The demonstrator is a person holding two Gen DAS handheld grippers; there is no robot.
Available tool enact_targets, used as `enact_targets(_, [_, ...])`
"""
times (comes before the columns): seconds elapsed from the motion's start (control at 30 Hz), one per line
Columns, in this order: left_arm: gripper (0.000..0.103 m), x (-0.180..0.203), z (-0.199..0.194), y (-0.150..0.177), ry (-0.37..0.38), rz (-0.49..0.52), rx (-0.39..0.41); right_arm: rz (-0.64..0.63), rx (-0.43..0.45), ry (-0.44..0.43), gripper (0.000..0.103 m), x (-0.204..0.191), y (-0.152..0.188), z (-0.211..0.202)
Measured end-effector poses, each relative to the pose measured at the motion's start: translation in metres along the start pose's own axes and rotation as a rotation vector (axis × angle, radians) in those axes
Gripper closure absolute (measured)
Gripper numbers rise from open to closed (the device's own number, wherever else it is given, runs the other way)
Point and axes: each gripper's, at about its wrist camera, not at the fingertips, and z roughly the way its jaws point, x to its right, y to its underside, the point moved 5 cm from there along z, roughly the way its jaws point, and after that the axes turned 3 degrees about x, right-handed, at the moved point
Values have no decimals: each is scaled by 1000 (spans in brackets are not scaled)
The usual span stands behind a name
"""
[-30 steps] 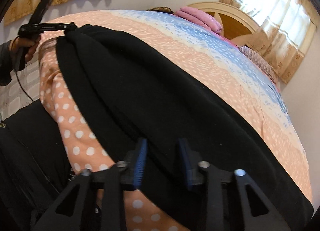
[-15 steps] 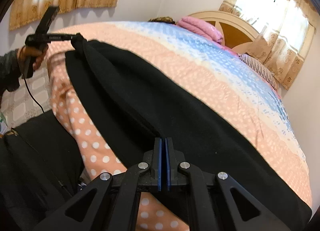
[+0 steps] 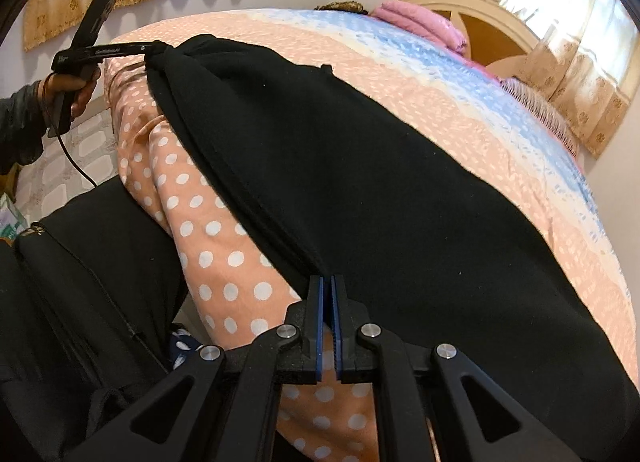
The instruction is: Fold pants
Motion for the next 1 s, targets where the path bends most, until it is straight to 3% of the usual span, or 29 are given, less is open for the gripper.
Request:
enact_targets(0.17, [44, -27, -26, 7, -41, -25, 6, -6, -4, 0, 99, 4, 0, 3])
enact_targets(0.37, [44, -55, -41, 3, -78, -131, 22, -37, -21, 13, 99, 1, -3, 3])
enact_targets(0.47, [45, -38, -28, -14, -4, -144, 8, -40, -29, 19, 99, 1, -4, 4])
enact_targets(0.63, [47, -14, 29, -31, 31, -149, -130, -52, -29, 36, 98, 0, -3, 4])
enact_targets(0.73, [55, -8, 50, -33, 39, -131, -181, -42, -22, 34, 98, 0, -1, 2])
enact_targets(0.83, [75, -5, 61, -30, 55, -142, -237, -31, -13, 26, 98, 1, 0, 2])
enact_targets(0.93, [80, -1, 58, -31, 48, -121, -234, -27, -9, 23, 98, 2, 0, 3])
enact_targets(1.0, [91, -2, 57, -33, 54, -124, -227, -26, -7, 24, 98, 3, 0, 2])
